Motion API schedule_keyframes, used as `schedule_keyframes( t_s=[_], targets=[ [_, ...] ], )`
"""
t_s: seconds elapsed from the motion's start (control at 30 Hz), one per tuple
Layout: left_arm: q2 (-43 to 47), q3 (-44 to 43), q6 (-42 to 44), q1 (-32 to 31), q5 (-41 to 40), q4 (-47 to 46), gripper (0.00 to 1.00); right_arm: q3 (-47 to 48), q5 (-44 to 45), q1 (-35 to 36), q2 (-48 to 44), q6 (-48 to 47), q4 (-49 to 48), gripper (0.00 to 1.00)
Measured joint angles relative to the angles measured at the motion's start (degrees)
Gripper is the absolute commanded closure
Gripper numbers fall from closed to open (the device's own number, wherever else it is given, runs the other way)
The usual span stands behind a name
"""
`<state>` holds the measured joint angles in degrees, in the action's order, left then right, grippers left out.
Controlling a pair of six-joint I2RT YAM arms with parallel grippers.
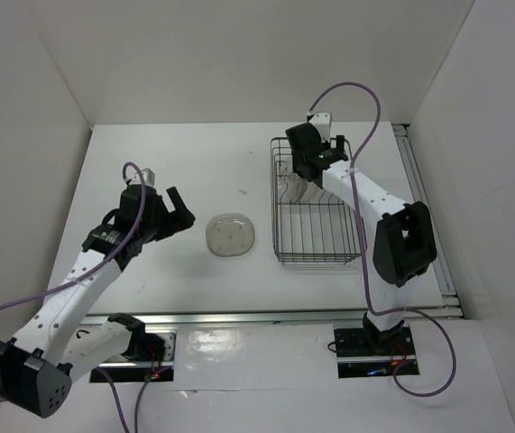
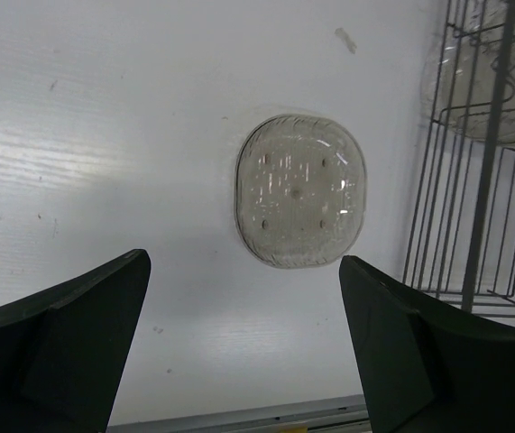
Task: Load the plates into the dish rack
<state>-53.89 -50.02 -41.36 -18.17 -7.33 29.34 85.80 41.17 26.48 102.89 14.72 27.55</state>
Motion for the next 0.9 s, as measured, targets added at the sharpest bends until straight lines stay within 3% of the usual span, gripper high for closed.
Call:
schedule_keyframes(
  t_s=[0.23, 0.4, 0.63, 0.77, 0.9],
  targets=[
    [-14.0, 1.8, -3.1, -0.1, -1.2, -1.4, 0.00, 1.2, 2.9, 2.0, -4.2, 0.5, 1.9, 0.00],
    [-18.3, 4.9, -5.2, -1.7, -2.9, -3.4, 0.00, 2.4, 6.1, 3.6, -9.4, 0.5, 3.2, 0.00],
    [-28.8, 2.2, -5.4, -5.8, -5.7, -8.5, 0.01, 1.3, 6.0, 3.9, -15.0, 0.4, 3.0, 0.00],
    [-34.7, -0.8, -5.5, -7.5, -7.0, -10.4, 0.07, -1.2, 4.9, 4.7, -17.7, 0.1, 2.5, 0.00],
    [-38.7, -2.0, -5.7, -7.6, -8.1, -11.5, 0.24, -2.8, 3.7, 6.0, -18.2, -0.5, 2.5, 0.00]
  ],
)
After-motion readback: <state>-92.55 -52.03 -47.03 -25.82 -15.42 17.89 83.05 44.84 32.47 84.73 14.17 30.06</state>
